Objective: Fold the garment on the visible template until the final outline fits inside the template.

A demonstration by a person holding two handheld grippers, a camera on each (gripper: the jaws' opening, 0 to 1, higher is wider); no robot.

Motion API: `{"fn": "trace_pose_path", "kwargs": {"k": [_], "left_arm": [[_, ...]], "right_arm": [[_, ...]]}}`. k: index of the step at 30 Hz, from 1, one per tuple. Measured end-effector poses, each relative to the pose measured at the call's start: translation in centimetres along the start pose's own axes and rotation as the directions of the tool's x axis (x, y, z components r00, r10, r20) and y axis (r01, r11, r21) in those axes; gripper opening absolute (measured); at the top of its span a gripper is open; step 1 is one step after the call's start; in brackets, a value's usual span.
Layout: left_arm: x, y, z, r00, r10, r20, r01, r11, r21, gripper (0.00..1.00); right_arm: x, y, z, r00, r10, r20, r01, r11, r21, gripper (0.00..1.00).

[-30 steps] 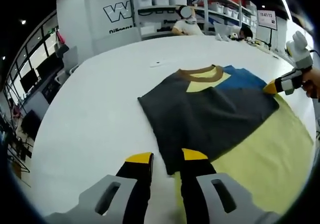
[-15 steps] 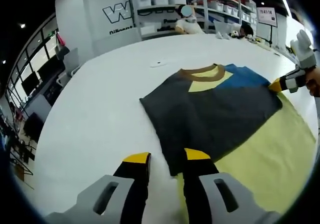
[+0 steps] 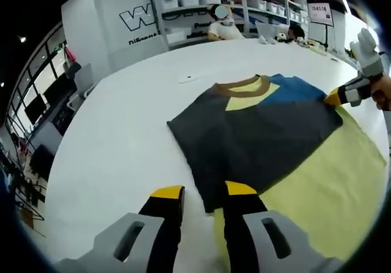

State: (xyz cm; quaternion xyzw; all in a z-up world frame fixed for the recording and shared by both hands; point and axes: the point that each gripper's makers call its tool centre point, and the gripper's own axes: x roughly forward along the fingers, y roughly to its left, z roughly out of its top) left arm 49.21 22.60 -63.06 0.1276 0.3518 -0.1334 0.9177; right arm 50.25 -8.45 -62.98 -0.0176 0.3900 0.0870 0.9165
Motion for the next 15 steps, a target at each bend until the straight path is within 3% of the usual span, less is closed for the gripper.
{"fn": "trace_pose_path", "kwargs": {"k": [5,15], "left_arm": [[-1.0,-0.6,0.0,1.0,-0.031,0.003,0.031,0.999,-0.023,0.31],[-3.7,-1.5,-0.2,0.996,-0.084,0.023,0.085,0.996,-0.028,0.43]], "right_arm": [[-1.3,0.0,0.5,0.999,0.03,0.036,-0.032,0.998,0.057,0.13],[-3.9,1.0,-0.5,0.997,0.065,0.038,-0.067,0.997,0.044,0.34]]}}
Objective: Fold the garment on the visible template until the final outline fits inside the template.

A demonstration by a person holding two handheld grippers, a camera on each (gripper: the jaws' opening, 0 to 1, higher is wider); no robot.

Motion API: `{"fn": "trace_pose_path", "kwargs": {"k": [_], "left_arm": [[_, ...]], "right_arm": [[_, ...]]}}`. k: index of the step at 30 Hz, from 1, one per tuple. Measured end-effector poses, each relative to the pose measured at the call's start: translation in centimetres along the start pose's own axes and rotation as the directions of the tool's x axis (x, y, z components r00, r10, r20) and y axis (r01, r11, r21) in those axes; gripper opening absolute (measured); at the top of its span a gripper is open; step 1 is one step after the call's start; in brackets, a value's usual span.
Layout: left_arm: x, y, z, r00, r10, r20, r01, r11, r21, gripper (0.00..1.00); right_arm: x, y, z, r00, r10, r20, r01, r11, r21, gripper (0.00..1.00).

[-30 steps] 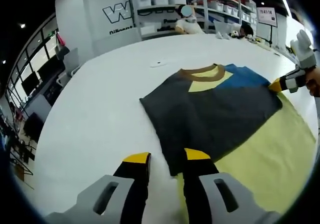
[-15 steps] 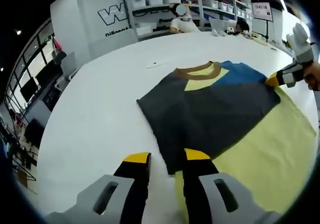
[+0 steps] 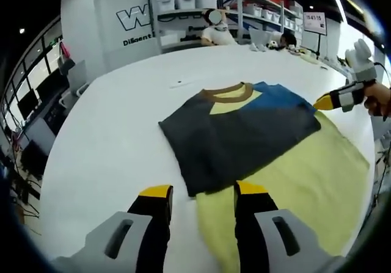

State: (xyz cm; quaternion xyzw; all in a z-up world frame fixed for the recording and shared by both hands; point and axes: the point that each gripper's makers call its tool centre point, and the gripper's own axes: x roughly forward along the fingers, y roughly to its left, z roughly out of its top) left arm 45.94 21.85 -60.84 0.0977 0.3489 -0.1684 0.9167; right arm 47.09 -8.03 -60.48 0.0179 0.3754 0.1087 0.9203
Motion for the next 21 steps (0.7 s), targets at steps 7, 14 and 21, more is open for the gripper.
{"fn": "trace_pose_path", "kwargs": {"k": [7,14,21], "left_arm": [[-2.1,-1.0,0.4,1.0,-0.014,0.024,0.016,0.996,-0.084,0.53],[-4.4,-1.7,0.1,0.999,-0.035,0.032,0.039,0.989,-0.139,0.62],[-6.6,-1.7,-1.8,1.0,-0.027,0.0,0.027,0.99,-0.137,0.67]], "right_arm": [[-2.3,0.6,-0.9,1.0,0.029,-0.01,-0.029,0.999,-0.021,0.46],[-4.9,1.6,-2.2,0.997,0.079,-0.023,-0.079,0.997,-0.008,0.56],[-7.0,2.3,-3.5,0.994,0.103,-0.035,-0.104,0.994,-0.019,0.63]]}}
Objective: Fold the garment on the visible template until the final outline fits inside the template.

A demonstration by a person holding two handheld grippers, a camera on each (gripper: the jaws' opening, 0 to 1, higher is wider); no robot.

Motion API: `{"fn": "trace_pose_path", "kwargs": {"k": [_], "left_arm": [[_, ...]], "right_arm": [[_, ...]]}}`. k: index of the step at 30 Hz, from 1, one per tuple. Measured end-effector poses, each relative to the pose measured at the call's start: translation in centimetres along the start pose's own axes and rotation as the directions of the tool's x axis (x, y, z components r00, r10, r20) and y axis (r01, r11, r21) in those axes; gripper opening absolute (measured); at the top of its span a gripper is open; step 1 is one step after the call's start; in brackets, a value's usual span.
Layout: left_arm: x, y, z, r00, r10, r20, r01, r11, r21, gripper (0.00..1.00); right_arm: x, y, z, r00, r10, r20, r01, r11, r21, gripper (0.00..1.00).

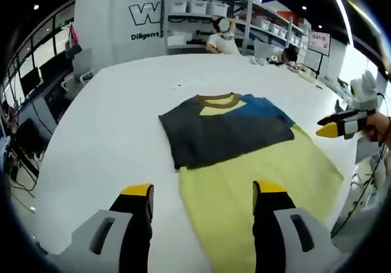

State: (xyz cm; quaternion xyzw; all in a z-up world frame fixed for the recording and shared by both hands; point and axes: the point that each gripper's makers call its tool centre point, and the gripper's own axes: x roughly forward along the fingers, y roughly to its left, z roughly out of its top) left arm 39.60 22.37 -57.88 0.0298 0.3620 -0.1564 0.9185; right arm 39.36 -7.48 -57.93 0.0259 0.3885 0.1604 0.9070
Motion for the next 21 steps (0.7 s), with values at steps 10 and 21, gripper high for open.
{"fn": "trace_pose_path", "kwargs": {"k": [10,21], "left_arm": [[-1.9,-0.3,-2.1,0.999,0.017,-0.033,-0.016,0.999,0.042,0.72],[-3.1,-1.4,-4.9,0.995,-0.032,-0.099,0.037,0.998,0.046,0.82]], "right_arm": [[-2.0,0.8,-2.7,1.0,0.018,-0.017,-0.018,1.0,-0.002,0.69],[-3.6,0.5,-5.9,0.997,0.027,-0.072,-0.029,0.999,-0.033,0.71]]}}
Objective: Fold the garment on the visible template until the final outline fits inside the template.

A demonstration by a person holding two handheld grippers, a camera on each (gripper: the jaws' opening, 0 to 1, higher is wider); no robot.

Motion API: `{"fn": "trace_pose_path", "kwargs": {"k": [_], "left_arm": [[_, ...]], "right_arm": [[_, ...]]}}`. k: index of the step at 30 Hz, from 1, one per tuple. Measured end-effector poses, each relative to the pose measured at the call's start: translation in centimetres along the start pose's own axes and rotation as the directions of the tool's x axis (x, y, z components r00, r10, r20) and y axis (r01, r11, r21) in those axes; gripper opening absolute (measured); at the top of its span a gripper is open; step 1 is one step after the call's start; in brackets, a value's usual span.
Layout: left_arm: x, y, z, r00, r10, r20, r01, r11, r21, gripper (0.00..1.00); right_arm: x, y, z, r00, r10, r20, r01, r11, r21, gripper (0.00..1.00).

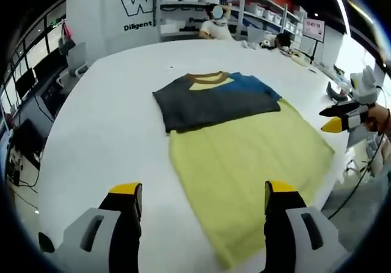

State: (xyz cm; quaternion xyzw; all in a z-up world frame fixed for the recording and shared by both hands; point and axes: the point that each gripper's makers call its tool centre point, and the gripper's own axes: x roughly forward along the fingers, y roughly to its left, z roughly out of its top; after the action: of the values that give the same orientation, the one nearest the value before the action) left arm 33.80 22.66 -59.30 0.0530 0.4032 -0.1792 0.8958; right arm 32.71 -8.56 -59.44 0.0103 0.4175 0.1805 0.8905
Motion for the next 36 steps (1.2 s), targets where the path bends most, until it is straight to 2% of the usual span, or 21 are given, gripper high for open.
{"fn": "trace_pose_path", "kwargs": {"k": [4,11,17,22,26,30,36], "left_arm": [[0.0,0.0,-1.6,0.999,-0.012,-0.034,0.011,1.0,-0.027,0.8],[-0.5,-0.3,-2.8,0.999,-0.009,-0.049,0.007,0.999,-0.047,0.78],[-0.6,-0.7,-4.2,0.996,-0.006,-0.089,0.004,1.0,-0.018,0.73],[-0.7,-0.8,-5.2,0.993,0.006,-0.116,-0.006,1.0,-0.001,0.73],[-0.8,-1.1,-6.1,0.989,0.013,-0.146,-0.013,1.0,0.001,0.72],[-1.0,-1.9,-7.1,0.985,0.005,-0.17,-0.006,1.0,-0.002,0.69],[-1.2,-1.9,-7.7,0.983,0.016,-0.184,-0.018,1.0,-0.01,0.61]], "right_arm": [[-0.1,-0.4,-0.9,1.0,-0.003,-0.011,0.003,1.0,0.013,0.71],[-0.3,-0.8,-2.5,0.999,-0.021,-0.03,0.022,1.0,0.015,0.69],[0.0,-1.1,-5.3,0.997,-0.013,-0.082,0.015,1.0,0.023,0.67],[-0.2,-1.3,-6.9,0.994,-0.027,-0.107,0.03,0.999,0.02,0.63],[-0.5,-1.7,-7.4,0.993,-0.052,-0.108,0.051,0.999,-0.015,0.55],[-0.7,-1.5,-7.7,0.991,-0.062,-0.116,0.057,0.997,-0.042,0.52],[-1.2,-1.5,-8.4,0.989,-0.083,-0.125,0.076,0.995,-0.061,0.41]]}}
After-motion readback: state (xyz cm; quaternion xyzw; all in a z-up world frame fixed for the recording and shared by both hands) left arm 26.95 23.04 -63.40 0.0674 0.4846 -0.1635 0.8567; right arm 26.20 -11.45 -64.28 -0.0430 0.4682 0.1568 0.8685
